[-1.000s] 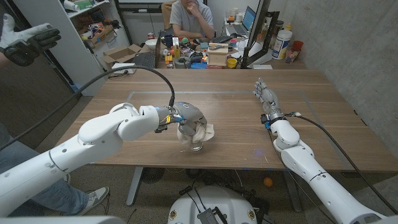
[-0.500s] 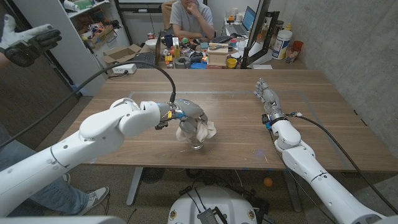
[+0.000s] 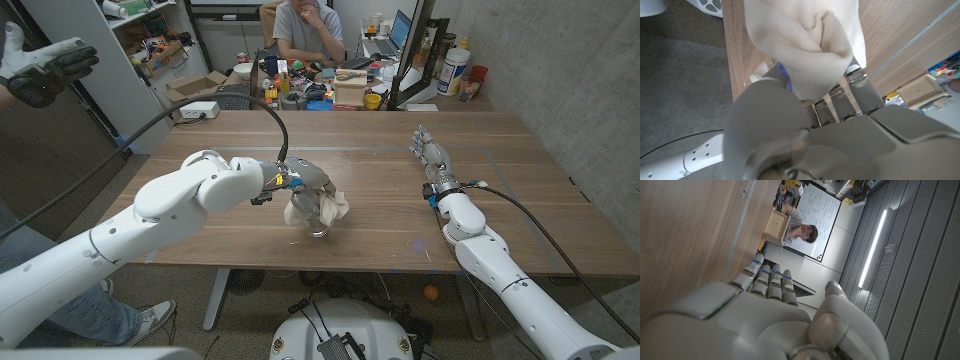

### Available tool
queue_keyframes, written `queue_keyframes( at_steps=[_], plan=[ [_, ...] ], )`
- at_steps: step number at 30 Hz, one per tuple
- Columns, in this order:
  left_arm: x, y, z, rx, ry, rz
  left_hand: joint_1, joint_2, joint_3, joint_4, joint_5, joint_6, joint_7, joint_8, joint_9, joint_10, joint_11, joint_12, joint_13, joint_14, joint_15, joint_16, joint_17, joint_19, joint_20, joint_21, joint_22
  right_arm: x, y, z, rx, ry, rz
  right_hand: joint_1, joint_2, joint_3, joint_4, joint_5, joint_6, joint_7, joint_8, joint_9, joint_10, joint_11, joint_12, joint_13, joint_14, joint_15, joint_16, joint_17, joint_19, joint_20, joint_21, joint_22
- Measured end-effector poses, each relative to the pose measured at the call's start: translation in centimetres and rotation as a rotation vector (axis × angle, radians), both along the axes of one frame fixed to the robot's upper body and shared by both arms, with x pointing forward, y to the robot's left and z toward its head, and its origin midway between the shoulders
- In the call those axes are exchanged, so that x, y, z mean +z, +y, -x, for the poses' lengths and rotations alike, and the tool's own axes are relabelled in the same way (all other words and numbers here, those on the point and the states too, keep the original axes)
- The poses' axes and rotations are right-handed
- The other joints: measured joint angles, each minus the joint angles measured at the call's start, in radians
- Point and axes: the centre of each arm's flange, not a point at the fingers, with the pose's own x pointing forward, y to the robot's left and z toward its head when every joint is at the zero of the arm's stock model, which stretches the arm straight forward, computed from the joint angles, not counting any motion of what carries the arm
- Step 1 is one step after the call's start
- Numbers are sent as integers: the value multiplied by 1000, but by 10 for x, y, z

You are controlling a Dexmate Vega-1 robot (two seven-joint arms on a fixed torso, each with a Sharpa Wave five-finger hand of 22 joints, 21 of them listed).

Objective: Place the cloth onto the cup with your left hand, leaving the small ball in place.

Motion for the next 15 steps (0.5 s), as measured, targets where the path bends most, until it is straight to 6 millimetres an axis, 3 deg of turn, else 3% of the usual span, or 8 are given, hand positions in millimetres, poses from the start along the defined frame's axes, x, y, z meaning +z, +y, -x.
queue_keyframes(
  at_steps=[15],
  plan=[
    [13, -2, 6, -12, 23, 59, -9, 9, 12, 5, 0, 35, 23, 13, -1, 18, 0, 0, -12, 0, 0, 4, -9, 0, 0, 0, 0, -2, -3, 1, 1, -5, -9, 0, 0, 0, 0, 0, 0, 0, 0, 0, 0, 0, 0, 0, 0, 0, 0, 0, 7, -7, 0, 0]
  ],
)
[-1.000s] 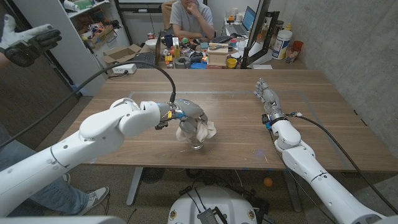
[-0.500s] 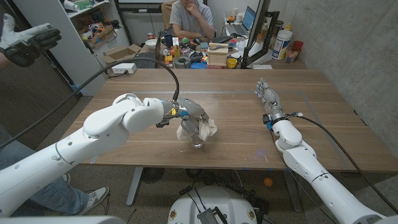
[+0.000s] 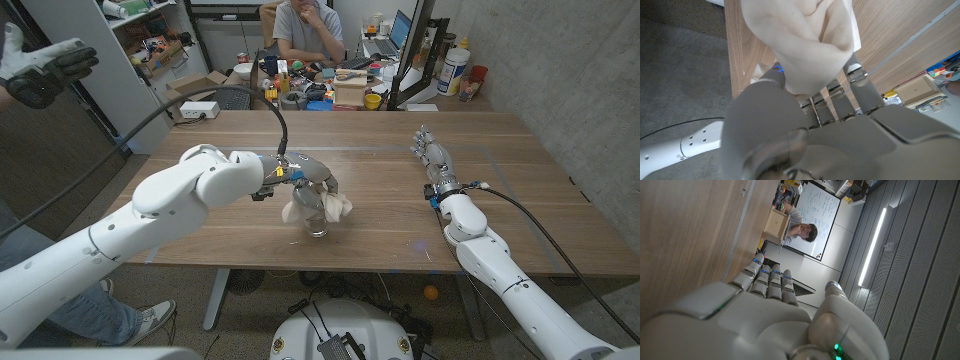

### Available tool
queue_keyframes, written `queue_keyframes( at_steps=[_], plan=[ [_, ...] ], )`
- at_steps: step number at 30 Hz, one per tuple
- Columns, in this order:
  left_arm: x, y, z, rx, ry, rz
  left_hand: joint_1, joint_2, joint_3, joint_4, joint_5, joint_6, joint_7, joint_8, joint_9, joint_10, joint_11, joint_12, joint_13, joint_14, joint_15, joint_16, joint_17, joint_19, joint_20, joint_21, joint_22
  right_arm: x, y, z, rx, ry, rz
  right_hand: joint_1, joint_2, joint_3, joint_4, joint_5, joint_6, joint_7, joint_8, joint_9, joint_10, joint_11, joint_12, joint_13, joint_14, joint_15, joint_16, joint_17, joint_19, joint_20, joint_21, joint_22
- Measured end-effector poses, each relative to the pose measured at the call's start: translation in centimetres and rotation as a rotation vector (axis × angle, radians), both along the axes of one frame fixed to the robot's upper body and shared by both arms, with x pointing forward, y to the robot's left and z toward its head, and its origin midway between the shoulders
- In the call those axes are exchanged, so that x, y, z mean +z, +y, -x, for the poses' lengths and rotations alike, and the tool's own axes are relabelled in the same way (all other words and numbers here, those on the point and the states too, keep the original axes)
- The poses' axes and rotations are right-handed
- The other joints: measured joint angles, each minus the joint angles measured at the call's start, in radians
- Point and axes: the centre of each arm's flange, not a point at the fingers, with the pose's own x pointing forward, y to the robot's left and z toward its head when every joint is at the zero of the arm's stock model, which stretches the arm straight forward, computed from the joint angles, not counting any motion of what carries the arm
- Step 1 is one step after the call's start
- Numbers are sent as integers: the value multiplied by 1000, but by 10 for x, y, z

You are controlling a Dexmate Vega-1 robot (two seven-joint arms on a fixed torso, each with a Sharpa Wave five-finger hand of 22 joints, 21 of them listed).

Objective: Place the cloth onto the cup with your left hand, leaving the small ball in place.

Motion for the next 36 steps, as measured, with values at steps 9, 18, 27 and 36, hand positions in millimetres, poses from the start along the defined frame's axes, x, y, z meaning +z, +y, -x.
queue_keyframes(
  at_steps=[9, 18, 27, 36],
  plan=[
    [10, 2, 4, -14, 7, 52, 1, 9, 7, -2, 0, 5, 5, 3, 0, 0, 0, 0, -5, 0, 0, 4, -5, 0, 0, -7, 0, -1, -1, 1, 0, -1, -1, 0, 0, 0, 0, 0, 0, 0, 0, 0, 0, 0, 0, 0, 6, 6, 0, 0, 0, 0, 0, 0],
    [17, 4, 5, -10, 10, 69, -21, 7, 12, 1, 0, -79, -2, -31, -3, -65, 23, -30, -13, -51, 26, -2, -18, -18, 18, -27, 0, -2, -1, 1, -2, -1, -2, 0, 0, 0, 0, 0, 0, 0, 0, 0, 0, 0, 0, 0, 11, 0, 0, 0, 0, 0, 0, 0],
    [17, 1, 5, 23, 41, 21, -79, -17, 7, 6, 0, -232, -13, -94, -3, -189, 64, -94, -31, -205, 80, -4, -39, -134, 80, -80, 5, -2, -1, 1, -2, -1, -3, 0, 0, 0, 0, 0, 0, 0, 0, 0, 0, 0, 0, 0, 11, 0, 0, 0, 0, 0, 0, 0],
    [20, 1, 5, 50, 67, 6, -128, -11, 0, 25, 0, -318, 5, -141, -15, -263, 82, -159, -73, -352, 131, -8, -69, -267, 123, -96, 5, -4, -2, 0, -2, 2, -6, 0, 0, 0, 0, 0, 0, 0, 0, 0, 0, 0, 0, 0, 11, 0, 0, 0, 0, 0, 0, 0]
  ],
)
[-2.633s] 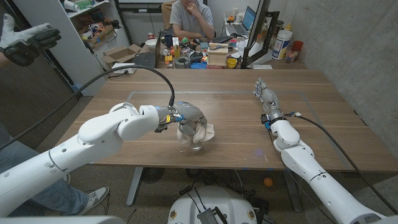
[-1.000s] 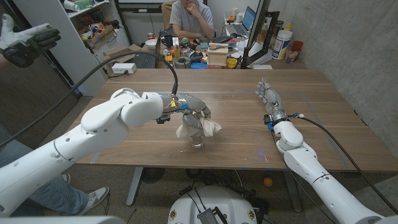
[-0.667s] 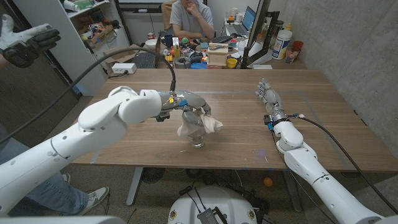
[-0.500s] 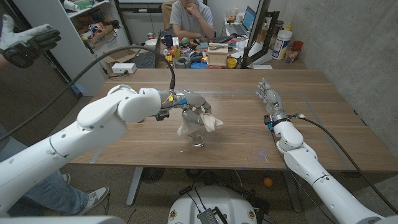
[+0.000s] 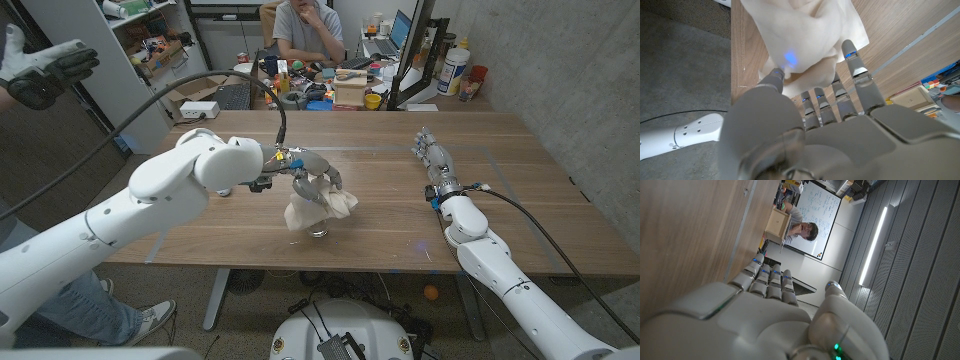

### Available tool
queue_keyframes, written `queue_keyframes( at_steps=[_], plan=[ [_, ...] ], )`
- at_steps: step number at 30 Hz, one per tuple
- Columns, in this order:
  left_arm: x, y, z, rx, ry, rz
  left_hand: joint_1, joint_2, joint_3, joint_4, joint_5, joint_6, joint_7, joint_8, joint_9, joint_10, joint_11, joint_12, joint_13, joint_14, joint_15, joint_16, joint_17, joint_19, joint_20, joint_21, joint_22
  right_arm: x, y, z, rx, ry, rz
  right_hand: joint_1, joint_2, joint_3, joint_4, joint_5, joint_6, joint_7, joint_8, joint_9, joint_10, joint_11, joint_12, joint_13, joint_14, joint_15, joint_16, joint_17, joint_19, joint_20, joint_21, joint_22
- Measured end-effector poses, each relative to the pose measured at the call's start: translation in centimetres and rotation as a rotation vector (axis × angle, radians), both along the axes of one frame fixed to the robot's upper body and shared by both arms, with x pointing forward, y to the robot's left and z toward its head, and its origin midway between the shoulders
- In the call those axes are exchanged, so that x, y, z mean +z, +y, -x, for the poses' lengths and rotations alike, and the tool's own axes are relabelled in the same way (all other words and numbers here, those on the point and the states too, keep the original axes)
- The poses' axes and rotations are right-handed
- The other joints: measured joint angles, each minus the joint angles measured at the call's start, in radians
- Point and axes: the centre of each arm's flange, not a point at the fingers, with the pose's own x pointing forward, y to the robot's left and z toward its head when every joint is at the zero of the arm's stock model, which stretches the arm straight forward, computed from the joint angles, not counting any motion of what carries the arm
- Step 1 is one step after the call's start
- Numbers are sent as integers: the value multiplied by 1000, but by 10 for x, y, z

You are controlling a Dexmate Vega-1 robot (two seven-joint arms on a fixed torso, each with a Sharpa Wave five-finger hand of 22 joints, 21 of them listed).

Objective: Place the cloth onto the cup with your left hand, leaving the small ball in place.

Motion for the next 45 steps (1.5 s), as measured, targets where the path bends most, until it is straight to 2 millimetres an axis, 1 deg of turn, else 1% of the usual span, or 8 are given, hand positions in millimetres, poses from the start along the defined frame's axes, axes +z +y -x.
queue_keyframes(
  at_steps=[8, 19, 20, 27, 29, 30, 36, 45],
  plan=[
    [10, 5, 4, -23, 0, 61, -51, 6, -14, 19, 0, -113, 24, -69, -16, -85, 19, -35, -53, -129, 44, 0, -38, -105, 5, 0, -3, 0, 0, 0, 0, -1, -1, 0, 0, 0, 0, 0, 0, 0, 0, 0, 0, 0, 0, 0, 0, 0, 0, 0, 0, 0, 0, 0],
    [25, 8, 14, -138, 3, 210, -79, 4, -20, 33, 0, -135, 25, -80, -20, -91, 14, -36, -70, -132, 46, 8, -51, -125, 7, 0, -3, 7, 2, 5, 3, -19, 3, 0, 0, 0, 0, 0, 0, 0, 0, 0, 4, -4, 0, 0, 0, 0, 0, 0, 0, 0, 0, 0],
    [29, 24, 8, -117, 1, 247, -84, 8, -22, 35, 0, -135, 25, -84, -20, -90, 13, -33, -73, -127, 43, 13, -51, -129, 6, 0, -3, 8, 2, 5, -2, -20, 6, 0, 0, 0, 0, 0, 0, 0, 0, 0, 4, -4, 0, 0, 0, 0, 0, 0, 0, 0, 0, 0],
    [33, 45, -1, -190, 28, 422, -115, 13, -28, 53, 0, -134, 26, -88, -25, -71, 10, -27, -88, -83, 27, 29, -60, -132, 3, 8, 0, 14, 6, 10, -3, -43, 19, 0, 0, -4, -4, 0, 0, 0, 0, 0, 4, -4, 0, 0, 0, 0, 0, 0, 0, 0, 0, 0],
    [36, 39, 6, -258, 37, 463, -132, 20, -33, 63, 0, -129, 43, -88, -26, -62, 19, -20, -92, -76, 26, 30, -61, -132, 3, 12, 0, 15, 8, 11, 1, -47, 21, 0, 0, -4, -4, 0, 0, 0, 0, 0, 4, -4, 0, 0, 0, 0, 0, 0, 0, 0, 0, 0],
    [34, 53, -5, -238, 52, 512, -141, 22, -35, 68, 0, -125, 50, -88, -29, -57, 24, -17, -96, -70, 26, 30, -64, -131, 3, 12, 0, 17, 9, 13, 0, -59, 26, 0, 0, -4, -4, 0, 0, 0, 0, 0, 4, -4, 0, 0, 0, 0, 0, 0, 0, 0, 0, 0],
    [33, 71, -16, -347, 103, 703, -188, 49, -38, 87, 0, -62, 133, -95, -43, 22, 52, 1, -136, 1, 2, 45, -83, -47, -4, 38, -2, 22, 14, 19, 4, -85, 36, 0, 0, -4, -4, 0, 0, 0, 0, 0, 4, -4, 0, 0, 0, 0, 0, 0, 0, 0, 0, 0],
    [29, 91, -26, -492, 110, 931, -202, 63, -34, 92, 0, -3, 138, -92, -53, 72, 38, 12, -158, 26, -7, 49, -93, -20, -4, 38, -8, 29, 24, 28, 8, -128, 50, 0, 0, -4, -4, 0, 10, -2, 0, 0, 13, -2, 0, 0, 5, -6, 0, 0, 0, 0, 0, 0]
  ],
)
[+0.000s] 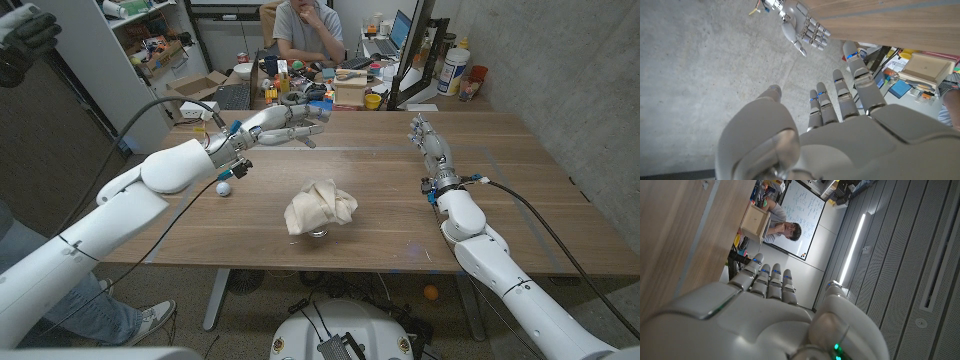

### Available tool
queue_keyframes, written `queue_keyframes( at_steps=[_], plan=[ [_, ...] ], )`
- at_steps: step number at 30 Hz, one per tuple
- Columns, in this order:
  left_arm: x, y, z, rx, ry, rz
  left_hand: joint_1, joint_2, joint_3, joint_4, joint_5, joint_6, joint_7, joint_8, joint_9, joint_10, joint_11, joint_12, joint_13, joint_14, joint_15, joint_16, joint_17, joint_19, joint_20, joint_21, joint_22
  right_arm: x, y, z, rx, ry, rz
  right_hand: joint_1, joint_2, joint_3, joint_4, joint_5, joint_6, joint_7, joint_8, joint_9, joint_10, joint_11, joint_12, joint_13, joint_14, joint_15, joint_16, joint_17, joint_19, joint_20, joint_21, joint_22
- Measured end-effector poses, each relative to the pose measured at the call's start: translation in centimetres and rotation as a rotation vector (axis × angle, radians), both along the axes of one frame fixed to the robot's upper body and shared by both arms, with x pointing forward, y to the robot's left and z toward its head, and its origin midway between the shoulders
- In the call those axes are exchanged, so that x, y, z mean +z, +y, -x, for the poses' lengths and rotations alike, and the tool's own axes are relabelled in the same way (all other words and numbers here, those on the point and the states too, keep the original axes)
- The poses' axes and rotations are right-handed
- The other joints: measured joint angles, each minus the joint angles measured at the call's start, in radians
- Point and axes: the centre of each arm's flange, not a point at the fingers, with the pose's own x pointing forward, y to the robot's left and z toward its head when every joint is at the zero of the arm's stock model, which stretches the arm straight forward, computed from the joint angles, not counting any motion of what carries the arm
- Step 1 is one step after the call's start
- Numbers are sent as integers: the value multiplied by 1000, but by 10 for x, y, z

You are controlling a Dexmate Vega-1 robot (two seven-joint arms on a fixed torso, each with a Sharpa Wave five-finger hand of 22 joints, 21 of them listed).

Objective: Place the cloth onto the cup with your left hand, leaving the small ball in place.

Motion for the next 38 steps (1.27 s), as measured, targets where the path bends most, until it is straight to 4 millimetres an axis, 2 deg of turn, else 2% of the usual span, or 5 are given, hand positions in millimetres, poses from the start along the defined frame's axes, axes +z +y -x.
queue_keyframes(
  at_steps=[16, 22, 23, 28, 38],
  plan=[
    [-25, 37, -23, -117, -21, 365, -34, 16, -7, 15, 0, 37, 23, 3, -5, 12, -2, 0, -23, 11, -11, -4, -5, -15, -3, -8, 0, 14, 20, 17, 5, -92, 47, 0, 0, 0, 0, 0, 2, -1, 0, 0, 5, -5, 0, 0, 3, -3, 0, 0, 9, 2, 0, 0],
    [-20, 40, -15, -144, -70, 406, -55, 26, -8, 22, 0, 68, 25, 3, -9, 39, -4, 0, -37, 36, -36, -1, -5, -15, -11, -8, 0, 16, 27, 20, 18, -100, 54, 0, 0, -3, -3, 0, 7, 3, 0, 0, 14, -4, 0, 0, 13, -2, 0, 0, 17, -6, 0, 0],
    [-33, 48, -29, -121, -49, 463, -55, 26, -8, 22, 0, 72, 24, 3, -9, 39, -3, 0, -39, 36, -36, 0, -5, -19, -15, -11, 0, 19, 29, 25, 10, -130, 64, 0, 0, -3, -3, 0, 10, 0, 0, 0, 16, -5, 0, 0, 13, -2, 0, 0, 16, -6, 0, 0],
    [-36, 55, -31, -110, -84, 514, -80, 36, -8, 22, 5, 86, 10, -6, -14, 49, -14, -9, -60, 10, -38, -17, -9, -95, -33, -37, 2, 23, 36, 33, 12, -158, 80, -5, -5, -4, -4, 0, 18, 4, 0, 0, 18, -8, 0, 0, 18, -7, 0, 0, 22, -11, 0, 0],
    [-53, 69, -41, -57, -95, 594, -95, 36, -8, 22, 11, 92, -4, -26, -18, 49, -25, -21, -83, -42, -37, -31, -13, -181, -16, -42, 3, 23, 50, 46, 12, -192, 110, -9, -9, -4, -4, 0, 17, 4, 0, 0, 20, -9, 0, 0, 18, -7, 0, 0, 27, -5, 0, 0]
  ],
)
